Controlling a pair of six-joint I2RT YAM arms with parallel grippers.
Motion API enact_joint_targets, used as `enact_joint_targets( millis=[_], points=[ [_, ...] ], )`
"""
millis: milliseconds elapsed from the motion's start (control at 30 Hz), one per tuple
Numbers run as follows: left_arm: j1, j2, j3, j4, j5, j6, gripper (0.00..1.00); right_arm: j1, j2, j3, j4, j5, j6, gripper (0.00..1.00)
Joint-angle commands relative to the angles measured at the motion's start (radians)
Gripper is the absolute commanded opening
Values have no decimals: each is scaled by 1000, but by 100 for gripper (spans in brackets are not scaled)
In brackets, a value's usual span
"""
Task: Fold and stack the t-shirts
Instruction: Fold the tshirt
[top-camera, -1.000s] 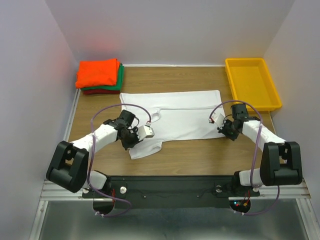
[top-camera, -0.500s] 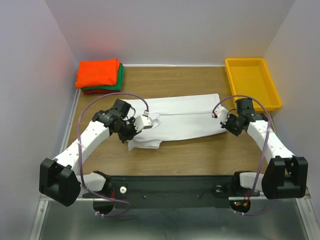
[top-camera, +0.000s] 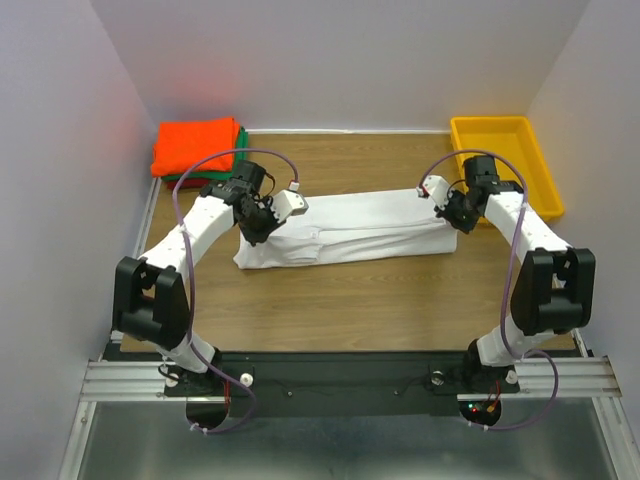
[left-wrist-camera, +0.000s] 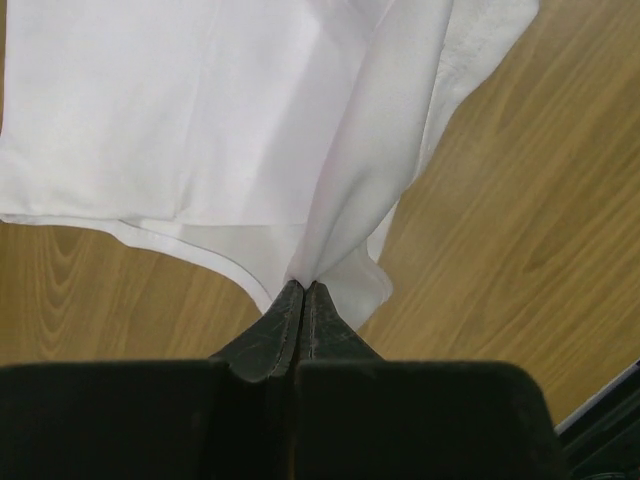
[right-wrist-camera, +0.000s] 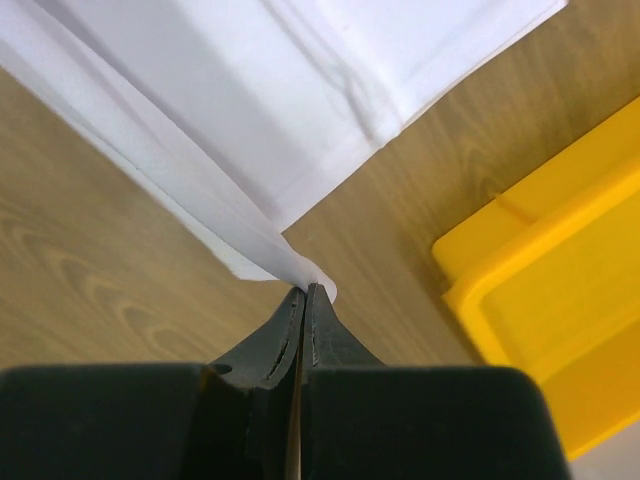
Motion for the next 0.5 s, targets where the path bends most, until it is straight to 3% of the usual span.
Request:
enact_joint_targets(
  millis=[0, 467],
  points=[
    [27, 59, 92, 16, 0, 35, 0, 8, 63, 105, 5, -1, -8, 1],
    [101, 286, 257, 8, 53, 69, 0, 8, 321, 308, 10, 4, -13, 1]
  ],
)
